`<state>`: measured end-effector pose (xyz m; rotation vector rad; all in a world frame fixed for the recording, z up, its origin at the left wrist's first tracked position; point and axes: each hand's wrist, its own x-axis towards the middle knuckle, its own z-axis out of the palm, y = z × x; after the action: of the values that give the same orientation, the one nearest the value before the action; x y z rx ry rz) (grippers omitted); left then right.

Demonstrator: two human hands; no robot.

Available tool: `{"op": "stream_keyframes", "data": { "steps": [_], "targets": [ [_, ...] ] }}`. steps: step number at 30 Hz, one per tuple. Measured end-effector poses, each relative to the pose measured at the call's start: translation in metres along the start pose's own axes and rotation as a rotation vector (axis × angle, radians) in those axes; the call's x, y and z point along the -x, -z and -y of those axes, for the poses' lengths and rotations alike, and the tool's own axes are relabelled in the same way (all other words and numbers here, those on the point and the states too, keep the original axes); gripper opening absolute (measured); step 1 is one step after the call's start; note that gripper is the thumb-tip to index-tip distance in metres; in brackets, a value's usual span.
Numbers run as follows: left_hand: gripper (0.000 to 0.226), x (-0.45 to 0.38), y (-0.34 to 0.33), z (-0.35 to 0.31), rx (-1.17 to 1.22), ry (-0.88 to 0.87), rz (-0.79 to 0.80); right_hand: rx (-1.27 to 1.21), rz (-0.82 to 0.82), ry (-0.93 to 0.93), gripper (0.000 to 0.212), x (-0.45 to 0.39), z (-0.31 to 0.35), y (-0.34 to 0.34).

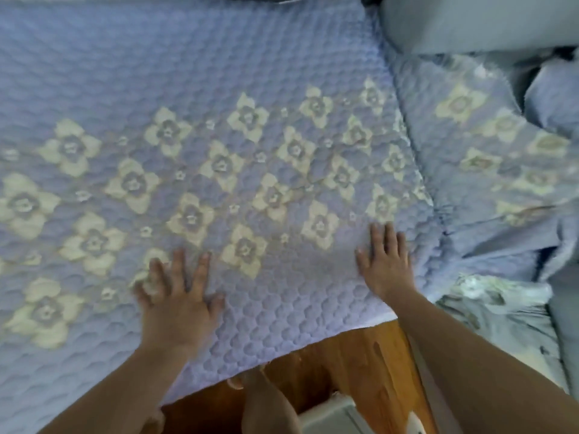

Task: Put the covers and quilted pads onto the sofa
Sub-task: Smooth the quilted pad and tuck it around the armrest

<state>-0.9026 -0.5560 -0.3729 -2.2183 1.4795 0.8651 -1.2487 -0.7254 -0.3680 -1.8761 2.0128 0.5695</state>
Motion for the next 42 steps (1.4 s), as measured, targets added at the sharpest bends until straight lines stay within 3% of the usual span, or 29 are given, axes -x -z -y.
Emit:
{"op": "stream_keyframes", "data": {
  "steps": [3,4,6,9,12,14,17,19,23,26,28,32,35,37,42],
  "targets": [
    [0.077,-0.011,0.024,-0.03,-0.06,-0.136,-0.089,-0.187,-0.202,-0.202,0.066,-0.029,-0.017,0.026],
    [0.073,-0.018,0.029,-0.045,-0.08,-0.249,-0.119,-0.224,-0.211,-0.256,0.064,-0.037,-0.011,0.033],
    [0.065,-0.036,0.035,-0.075,-0.138,-0.444,-0.124,-0.214,-0.095,-0.156,0.065,-0.04,0.006,0.03],
    [0.066,-0.053,0.035,-0.106,-0.201,-0.408,-0.017,-0.204,-0.008,0.004,0.063,-0.029,0.008,0.015],
    [0.07,-0.049,0.043,-0.12,-0.277,-0.339,0.04,-0.32,-0.183,-0.167,0.054,0.003,-0.026,0.011],
    [0.065,-0.049,0.054,-0.13,-0.282,-0.306,0.093,-0.396,-0.075,-0.414,0.047,0.028,-0.058,0.001],
    [0.055,-0.053,0.068,-0.145,-0.317,-0.266,0.168,-0.588,0.287,-0.649,0.05,0.05,-0.108,-0.028],
    [0.054,-0.056,0.073,-0.153,-0.327,-0.253,0.207,-0.594,0.303,-0.669,0.046,0.054,-0.128,-0.033],
    [0.046,-0.068,0.075,-0.168,-0.34,-0.219,0.188,-0.577,-0.074,-0.621,0.032,0.034,-0.126,0.005],
    [0.04,-0.076,0.077,-0.19,-0.328,-0.261,0.07,-0.42,-0.341,-0.358,0.025,-0.016,-0.117,0.033],
    [0.046,-0.08,0.083,-0.21,-0.291,-0.199,0.058,-0.375,-0.321,-0.166,0.034,-0.055,-0.105,0.048],
    [0.056,-0.097,0.101,-0.244,-0.173,-0.021,-0.108,-0.236,-0.063,0.218,0.055,-0.132,-0.061,0.083],
    [0.062,-0.121,0.114,-0.25,0.023,0.03,-0.074,-0.086,0.031,0.423,0.06,-0.178,-0.011,0.101],
    [0.06,-0.148,0.118,-0.236,0.121,0.078,-0.047,-0.013,0.073,0.462,0.061,-0.202,0.02,0.105],
    [0.068,-0.229,0.143,-0.182,0.108,0.13,-0.211,0.028,0.022,0.38,0.065,-0.263,0.086,0.12]
  ]
}}
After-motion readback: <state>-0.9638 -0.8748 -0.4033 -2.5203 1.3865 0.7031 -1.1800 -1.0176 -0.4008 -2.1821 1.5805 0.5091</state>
